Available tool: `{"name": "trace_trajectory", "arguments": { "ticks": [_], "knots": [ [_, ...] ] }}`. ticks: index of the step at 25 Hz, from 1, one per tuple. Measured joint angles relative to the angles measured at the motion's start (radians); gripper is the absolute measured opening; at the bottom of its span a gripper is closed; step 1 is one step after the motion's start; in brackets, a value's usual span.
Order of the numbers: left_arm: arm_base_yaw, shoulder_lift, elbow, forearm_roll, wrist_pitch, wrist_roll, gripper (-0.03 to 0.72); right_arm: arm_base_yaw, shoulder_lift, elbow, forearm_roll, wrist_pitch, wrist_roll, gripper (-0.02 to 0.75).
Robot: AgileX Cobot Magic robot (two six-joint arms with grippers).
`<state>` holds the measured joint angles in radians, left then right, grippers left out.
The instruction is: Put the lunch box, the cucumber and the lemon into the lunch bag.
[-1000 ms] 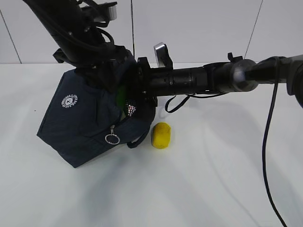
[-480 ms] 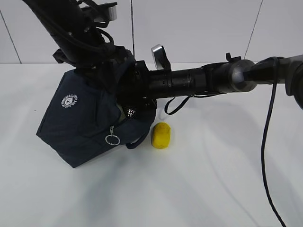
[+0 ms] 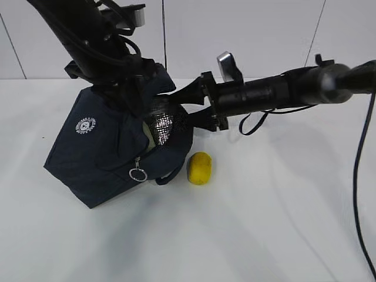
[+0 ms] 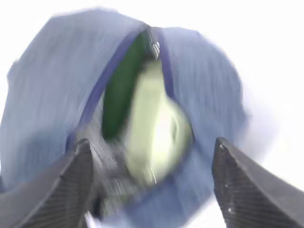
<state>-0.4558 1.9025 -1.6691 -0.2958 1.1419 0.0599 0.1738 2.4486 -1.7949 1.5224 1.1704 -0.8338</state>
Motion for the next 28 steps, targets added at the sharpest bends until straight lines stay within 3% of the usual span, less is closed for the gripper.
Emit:
{"name": "trace_trajectory", "arguments": {
  "ticks": [5,14,21,28],
  "knots": [
    [0.000,0.000,0.000,0.018,0.000,0.000,0.019,-0.047,-0.089,0.000,-0.145,0.000,0.062,0.582],
    [0.000,0.000,0.000,0.059,0.000,0.000,0.019,-0.034,-0.211,0.000,-0.600,0.023,0.312,0.582],
    [0.006,0.000,0.000,0.066,0.000,0.000,0.019,0.084,-0.215,0.000,-0.911,0.015,0.517,0.582],
    [0.006,0.000,0.000,0.072,0.004,0.000,0.019,0.174,-0.215,0.000,-1.030,-0.051,0.648,0.572]
  ]
}}
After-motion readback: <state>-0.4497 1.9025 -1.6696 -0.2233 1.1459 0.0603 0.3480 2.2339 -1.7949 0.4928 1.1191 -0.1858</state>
